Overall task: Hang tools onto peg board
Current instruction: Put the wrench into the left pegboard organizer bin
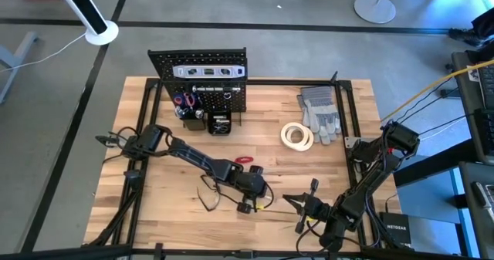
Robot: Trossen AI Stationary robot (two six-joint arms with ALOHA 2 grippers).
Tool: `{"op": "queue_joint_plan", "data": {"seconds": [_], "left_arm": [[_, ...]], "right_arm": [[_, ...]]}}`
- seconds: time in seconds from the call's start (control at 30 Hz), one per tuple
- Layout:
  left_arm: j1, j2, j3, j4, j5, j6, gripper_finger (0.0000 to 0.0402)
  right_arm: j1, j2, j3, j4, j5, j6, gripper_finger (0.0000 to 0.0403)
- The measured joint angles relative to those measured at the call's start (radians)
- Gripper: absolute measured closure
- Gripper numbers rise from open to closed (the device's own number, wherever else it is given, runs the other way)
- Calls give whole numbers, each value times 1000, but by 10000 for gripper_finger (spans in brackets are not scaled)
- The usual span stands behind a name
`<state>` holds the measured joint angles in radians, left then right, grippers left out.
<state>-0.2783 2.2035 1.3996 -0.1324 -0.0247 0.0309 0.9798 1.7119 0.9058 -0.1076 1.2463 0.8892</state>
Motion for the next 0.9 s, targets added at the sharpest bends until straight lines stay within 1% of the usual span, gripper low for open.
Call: {"op": "queue_joint_plan", "data": {"seconds": [0.1, 0.17, 0.37, 0.57, 0.67, 0.73, 0.8, 0.9], "left_arm": [[-10, 1, -1, 51, -13, -31, 389], [-20, -5, -1, 77, -16, -41, 398], [-43, -27, -4, 73, -43, -84, 399], [-56, -51, -6, 65, -72, -103, 400], [-59, -83, -6, 47, -75, -110, 400], [-63, -111, -5, 3, -77, -113, 401], [-68, -133, -3, -63, -77, -124, 401], [-74, -144, -3, -183, -79, -136, 401]], "right_arm": [[0, 0, 0, 0, 0, -3, 388], [0, 0, 0, 0, 0, -3, 388], [2, 0, 0, -1, -10, -4, 388], [-11, 0, 0, 3, -99, -3, 388], [-30, -1, 0, 3, -166, 22, 386], [-42, -2, 0, -2, -243, 22, 377], [-58, -2, 0, -24, -330, 21, 358], [-90, -2, 0, -57, -462, 19, 314]]}}
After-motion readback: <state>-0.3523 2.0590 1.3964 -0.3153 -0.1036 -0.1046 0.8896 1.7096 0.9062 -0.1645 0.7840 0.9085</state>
